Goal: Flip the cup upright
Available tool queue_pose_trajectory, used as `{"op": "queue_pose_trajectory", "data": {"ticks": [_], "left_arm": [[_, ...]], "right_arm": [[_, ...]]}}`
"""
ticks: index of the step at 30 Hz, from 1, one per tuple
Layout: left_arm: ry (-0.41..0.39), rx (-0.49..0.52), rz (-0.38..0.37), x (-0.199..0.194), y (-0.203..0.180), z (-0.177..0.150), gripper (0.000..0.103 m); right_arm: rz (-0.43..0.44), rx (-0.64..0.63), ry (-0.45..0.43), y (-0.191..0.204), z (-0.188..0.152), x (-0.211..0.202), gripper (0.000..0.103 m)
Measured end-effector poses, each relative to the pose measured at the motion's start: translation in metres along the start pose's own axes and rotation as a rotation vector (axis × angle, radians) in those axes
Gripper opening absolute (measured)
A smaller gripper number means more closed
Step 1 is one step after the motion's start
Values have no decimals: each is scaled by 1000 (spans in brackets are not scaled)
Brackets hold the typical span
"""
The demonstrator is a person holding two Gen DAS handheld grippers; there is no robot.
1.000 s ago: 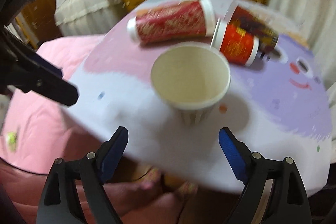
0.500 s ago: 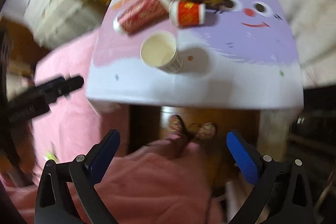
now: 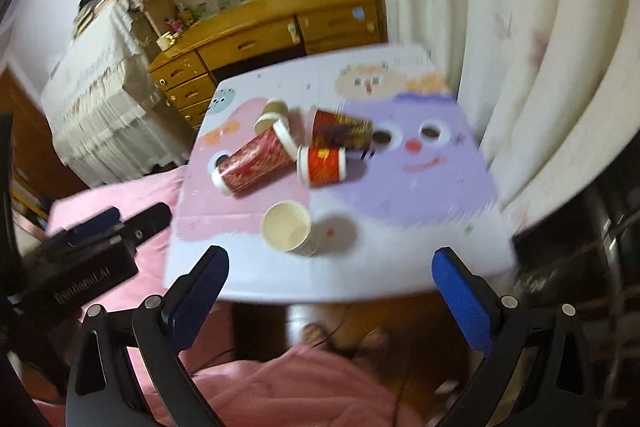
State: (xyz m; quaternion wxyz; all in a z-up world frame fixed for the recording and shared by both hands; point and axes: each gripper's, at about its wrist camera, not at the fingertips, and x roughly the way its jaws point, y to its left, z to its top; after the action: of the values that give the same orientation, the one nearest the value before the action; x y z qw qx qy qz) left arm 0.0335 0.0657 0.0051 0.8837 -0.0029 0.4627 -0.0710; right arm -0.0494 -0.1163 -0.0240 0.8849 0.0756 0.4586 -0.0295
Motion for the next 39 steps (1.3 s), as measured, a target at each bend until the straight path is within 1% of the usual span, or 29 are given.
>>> {"op": "queue_pose_trajectory", "data": {"ticks": [3, 6, 8, 12, 15, 25, 34, 39], "left_arm": [[-49, 4, 37, -6, 0, -7, 79], [-69, 12, 51, -6, -4, -11, 83], [-76, 25, 61, -6, -8, -13, 85], [-92, 44, 96, -8, -15, -13, 94], [-102, 38, 103, -9, -15, -12, 97], [-120, 5, 104, -7, -6, -6, 98], [-118, -5, 101, -5, -1, -3, 98], [-111, -11, 92, -1, -1, -2, 98]], "right_arm": [[61, -2, -29, 5, -2, -7, 103], [46, -10, -62, 9, -5, -13, 103], [54, -3, -75, 8, -6, -16, 103], [56, 19, -77, 2, -4, -17, 103], [49, 18, -75, 1, 1, -12, 103], [53, -12, -77, 6, 15, 1, 103], [49, -21, -61, 10, 18, 7, 103], [41, -26, -56, 6, 21, 11, 103]]}}
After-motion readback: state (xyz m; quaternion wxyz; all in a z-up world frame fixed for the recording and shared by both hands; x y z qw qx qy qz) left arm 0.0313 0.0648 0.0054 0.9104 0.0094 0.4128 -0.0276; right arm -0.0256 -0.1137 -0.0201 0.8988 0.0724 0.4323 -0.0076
